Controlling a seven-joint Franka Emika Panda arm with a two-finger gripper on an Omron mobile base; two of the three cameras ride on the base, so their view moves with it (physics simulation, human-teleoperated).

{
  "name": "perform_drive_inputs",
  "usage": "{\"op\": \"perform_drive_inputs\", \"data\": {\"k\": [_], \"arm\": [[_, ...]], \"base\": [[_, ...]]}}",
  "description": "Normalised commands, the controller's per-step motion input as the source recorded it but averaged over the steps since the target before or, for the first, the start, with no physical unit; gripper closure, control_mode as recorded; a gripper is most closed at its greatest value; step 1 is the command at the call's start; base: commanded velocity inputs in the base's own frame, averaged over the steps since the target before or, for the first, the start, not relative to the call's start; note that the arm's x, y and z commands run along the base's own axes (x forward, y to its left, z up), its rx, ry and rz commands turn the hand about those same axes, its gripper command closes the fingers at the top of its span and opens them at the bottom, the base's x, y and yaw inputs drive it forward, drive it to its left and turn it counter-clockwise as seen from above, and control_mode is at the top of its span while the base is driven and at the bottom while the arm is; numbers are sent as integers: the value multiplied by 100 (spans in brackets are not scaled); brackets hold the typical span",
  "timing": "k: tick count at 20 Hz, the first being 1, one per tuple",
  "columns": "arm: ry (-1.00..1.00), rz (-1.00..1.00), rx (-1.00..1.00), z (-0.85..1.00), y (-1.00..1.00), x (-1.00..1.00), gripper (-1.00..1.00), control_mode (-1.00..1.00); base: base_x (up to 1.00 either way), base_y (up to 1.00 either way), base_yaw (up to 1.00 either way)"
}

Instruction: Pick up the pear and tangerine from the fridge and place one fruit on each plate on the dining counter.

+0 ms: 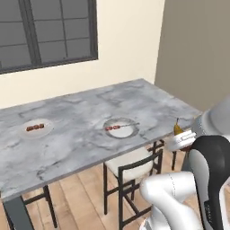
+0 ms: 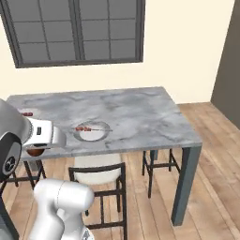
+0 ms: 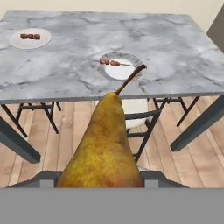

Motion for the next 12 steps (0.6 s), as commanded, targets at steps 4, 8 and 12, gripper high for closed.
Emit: {"op": "perform_drive_inputs", "data": {"k": [4,8,12], "arm": [[0,0,0,0,0,0,100,100],[0,0,0,0,0,0,100,100],[0,0,0,0,0,0,100,100]], "base": [[52,-44,53],[65,-37,53],[74,-33,50]]}}
